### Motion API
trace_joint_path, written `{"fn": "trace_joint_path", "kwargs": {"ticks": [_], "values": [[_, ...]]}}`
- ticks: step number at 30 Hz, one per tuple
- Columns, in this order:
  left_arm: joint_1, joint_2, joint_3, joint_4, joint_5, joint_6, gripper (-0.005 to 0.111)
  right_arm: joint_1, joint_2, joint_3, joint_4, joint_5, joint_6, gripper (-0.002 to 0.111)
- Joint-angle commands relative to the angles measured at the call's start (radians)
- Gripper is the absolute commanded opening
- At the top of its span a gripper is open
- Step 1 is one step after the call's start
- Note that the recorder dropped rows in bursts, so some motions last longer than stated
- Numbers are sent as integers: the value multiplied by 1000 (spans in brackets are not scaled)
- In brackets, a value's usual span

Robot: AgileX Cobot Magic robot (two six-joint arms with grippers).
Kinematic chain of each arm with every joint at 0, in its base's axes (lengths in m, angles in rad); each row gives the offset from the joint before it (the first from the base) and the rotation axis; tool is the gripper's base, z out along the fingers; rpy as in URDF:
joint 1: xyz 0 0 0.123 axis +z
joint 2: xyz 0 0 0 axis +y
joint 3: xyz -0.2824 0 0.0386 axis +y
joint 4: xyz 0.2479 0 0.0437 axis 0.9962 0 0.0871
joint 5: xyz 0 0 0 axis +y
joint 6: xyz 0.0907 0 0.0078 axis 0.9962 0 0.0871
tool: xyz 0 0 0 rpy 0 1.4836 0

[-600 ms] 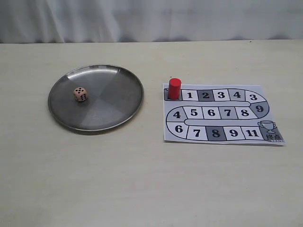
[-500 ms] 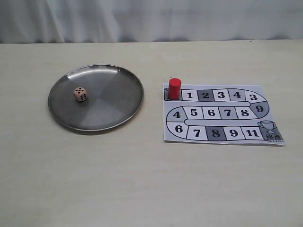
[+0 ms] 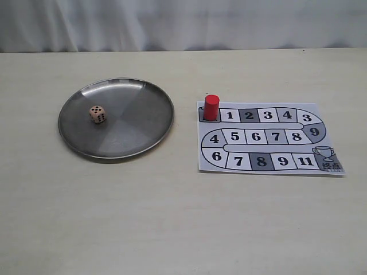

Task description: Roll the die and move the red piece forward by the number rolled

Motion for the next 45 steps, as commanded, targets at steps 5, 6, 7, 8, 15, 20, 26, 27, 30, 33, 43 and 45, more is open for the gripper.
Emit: {"fn": "trace_joint_path", "kwargs": {"ticks": [5,6,7,8,15,20,26,27,30,33,43,45], "values": [[-1,-1,2,-4,-6,-2,0,-4,-6,1,-8,0,-3,4],[-1,-1,2,-4,-6,-2,0,-4,-6,1,-8,0,-3,4],[-1,-1,2,-4,-6,-2,0,-4,-6,1,-8,0,-3,4],[-1,-1,2,-4,-6,-2,0,-4,-6,1,-8,0,-3,4],[-1,-1,2,-4,-6,-2,0,-4,-6,1,-8,0,-3,4],[-1,-1,2,-4,-6,-2,0,-4,-6,1,-8,0,-3,4],[-1,-1,2,-4,-6,-2,0,-4,-6,1,-5,-7,-1,4],[-1,-1,2,-4,-6,-2,0,-4,-6,1,5,-7,-1,4],[-1,-1,2,-4,-6,-2,0,-4,-6,1,108,-42,5,4],[-1,-1,2,-4,-6,-2,0,-4,-6,1,283,-165,5,4],[-1,-1,2,-4,-6,-2,0,1,44,-67,-89,-515,278,4],[-1,-1,2,-4,-6,-2,0,1,131,-84,-276,-495,435,4]]}}
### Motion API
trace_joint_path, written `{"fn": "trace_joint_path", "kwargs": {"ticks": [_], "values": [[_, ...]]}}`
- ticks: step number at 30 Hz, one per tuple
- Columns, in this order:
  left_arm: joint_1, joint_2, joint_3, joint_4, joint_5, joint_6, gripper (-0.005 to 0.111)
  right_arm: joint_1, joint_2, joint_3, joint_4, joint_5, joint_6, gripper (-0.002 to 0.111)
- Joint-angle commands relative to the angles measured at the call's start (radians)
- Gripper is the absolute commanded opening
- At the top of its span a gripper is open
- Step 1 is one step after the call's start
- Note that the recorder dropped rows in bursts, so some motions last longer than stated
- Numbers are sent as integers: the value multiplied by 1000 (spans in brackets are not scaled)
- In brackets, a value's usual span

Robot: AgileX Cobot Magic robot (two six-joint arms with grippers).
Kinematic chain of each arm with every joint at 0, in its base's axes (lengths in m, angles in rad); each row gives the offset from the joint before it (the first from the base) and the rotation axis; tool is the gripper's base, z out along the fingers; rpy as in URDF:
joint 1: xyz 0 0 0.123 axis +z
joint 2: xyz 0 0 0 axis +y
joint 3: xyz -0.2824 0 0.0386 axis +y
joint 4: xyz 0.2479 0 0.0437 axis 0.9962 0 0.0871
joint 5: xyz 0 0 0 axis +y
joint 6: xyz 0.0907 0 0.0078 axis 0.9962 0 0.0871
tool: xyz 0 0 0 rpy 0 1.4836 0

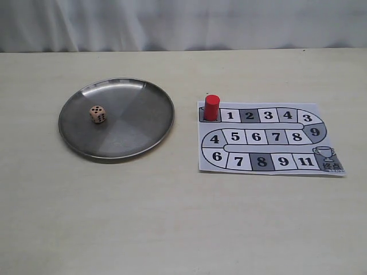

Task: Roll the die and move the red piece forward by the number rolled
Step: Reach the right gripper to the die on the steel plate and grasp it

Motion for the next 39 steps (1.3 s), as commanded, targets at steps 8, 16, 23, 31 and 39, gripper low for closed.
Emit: {"fn": "trace_joint_path", "kwargs": {"ticks": [8,16,23,31,39], "values": [[-1,-1,2,-4,-9,-2,0,1,624,-141,-636,29,433,4],[-1,-1,2,-4,-9,-2,0,22,1201,-374,-770,201,591,4],[-1,-1,2,-4,-9,-2,0,435,1516,-703,-871,341,638,4],[-1,-1,2,-4,-9,-2,0,705,1899,-1301,-803,760,435,4],[-1,-1,2,-4,-9,-2,0,661,2372,-2006,319,1227,-575,5]]}}
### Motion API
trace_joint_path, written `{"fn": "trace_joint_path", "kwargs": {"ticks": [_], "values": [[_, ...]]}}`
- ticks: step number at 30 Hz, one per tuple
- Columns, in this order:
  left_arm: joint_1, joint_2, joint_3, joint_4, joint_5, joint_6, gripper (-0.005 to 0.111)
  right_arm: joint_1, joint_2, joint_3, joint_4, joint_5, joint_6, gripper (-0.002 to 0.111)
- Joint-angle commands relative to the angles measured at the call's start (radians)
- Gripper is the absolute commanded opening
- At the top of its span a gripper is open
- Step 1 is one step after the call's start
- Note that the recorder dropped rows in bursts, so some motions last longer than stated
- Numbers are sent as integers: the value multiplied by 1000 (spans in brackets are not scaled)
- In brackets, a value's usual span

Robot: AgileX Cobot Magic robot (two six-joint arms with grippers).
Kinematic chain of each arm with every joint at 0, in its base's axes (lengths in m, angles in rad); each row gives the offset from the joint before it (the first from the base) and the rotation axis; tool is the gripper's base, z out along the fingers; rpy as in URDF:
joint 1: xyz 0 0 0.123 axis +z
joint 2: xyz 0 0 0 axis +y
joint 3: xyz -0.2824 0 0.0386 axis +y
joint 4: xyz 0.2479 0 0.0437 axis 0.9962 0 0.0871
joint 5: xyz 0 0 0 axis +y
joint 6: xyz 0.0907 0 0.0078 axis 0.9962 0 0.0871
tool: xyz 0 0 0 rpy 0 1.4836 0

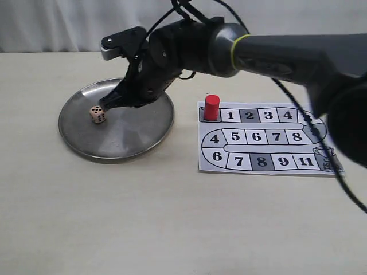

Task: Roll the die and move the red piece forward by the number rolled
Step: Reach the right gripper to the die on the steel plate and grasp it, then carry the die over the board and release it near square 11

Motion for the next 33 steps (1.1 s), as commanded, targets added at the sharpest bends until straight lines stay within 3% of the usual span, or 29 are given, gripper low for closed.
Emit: {"fn": "trace_joint_path", "kwargs": {"ticks": [1,3,6,9,18,20,23,28,33], "values": [[-1,-1,2,-4,-9,-2,0,-27,173,-260,367,216,-298,5],[-1,-1,2,-4,-9,-2,0,-15,239,-359,282,204,-194,15],[-1,-1,2,-4,-9,-2,0,3,288,-408,108,110,-65,50],[-1,-1,2,-4,-9,-2,0,1,299,-407,104,9,-73,72],[-1,-1,2,-4,-9,-2,0,36,380,-407,129,-161,-132,73],[-1,-1,2,-4,-9,-2,0,37,393,-407,129,-179,-132,72],[-1,-1,2,-4,-9,-2,0,37,398,-407,129,-188,-139,62],[-1,-1,2,-4,-9,-2,0,37,398,-407,129,-195,-149,28],[-1,-1,2,-4,-9,-2,0,35,389,-407,129,-144,-149,4]]}}
